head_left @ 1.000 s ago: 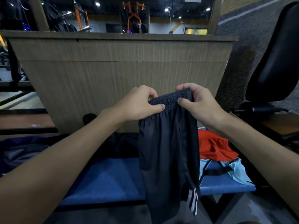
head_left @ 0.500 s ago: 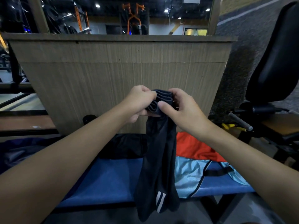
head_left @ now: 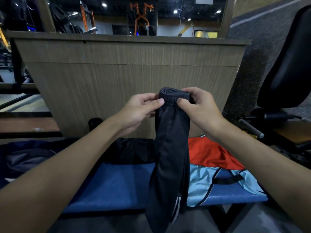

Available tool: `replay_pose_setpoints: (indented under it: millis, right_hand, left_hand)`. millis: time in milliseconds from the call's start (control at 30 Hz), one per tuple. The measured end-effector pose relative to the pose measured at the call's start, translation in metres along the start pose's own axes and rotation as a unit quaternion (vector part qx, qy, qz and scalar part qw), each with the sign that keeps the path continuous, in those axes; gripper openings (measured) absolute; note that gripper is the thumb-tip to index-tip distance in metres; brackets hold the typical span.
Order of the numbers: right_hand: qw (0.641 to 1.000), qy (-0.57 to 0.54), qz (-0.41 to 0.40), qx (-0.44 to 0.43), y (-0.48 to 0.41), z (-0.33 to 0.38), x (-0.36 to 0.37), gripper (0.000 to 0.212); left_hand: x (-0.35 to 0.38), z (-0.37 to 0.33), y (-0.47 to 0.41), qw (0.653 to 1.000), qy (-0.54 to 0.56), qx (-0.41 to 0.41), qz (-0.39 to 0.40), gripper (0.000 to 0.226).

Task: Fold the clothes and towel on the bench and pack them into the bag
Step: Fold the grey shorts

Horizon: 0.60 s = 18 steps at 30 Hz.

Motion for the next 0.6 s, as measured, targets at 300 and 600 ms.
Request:
replay_pose_setpoints:
  millis: [300, 600]
  right_hand:
    - [0.994, -0.02, 0.106, 0.026, -0.01, 0.023, 0.043, 0.02]
    - [0.968, -0.24, -0.011, 0.069, -0.037, 0.024, 0.055, 0.035]
  left_hand:
    - [-0.041, -0.019, 0.003, 0.998, 0.033, 0.038, -0.045, 0.019]
    - [-0.059, -0.088, -0.053, 0.982, -0.149, 0.098, -0.056, 0.016]
Point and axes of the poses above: each hand's wrist, its own y-axis away from the middle knuckle, its own x-axis out of the palm, z = x × y, the point moved 9 cm from there along -y, towards the middle knuckle
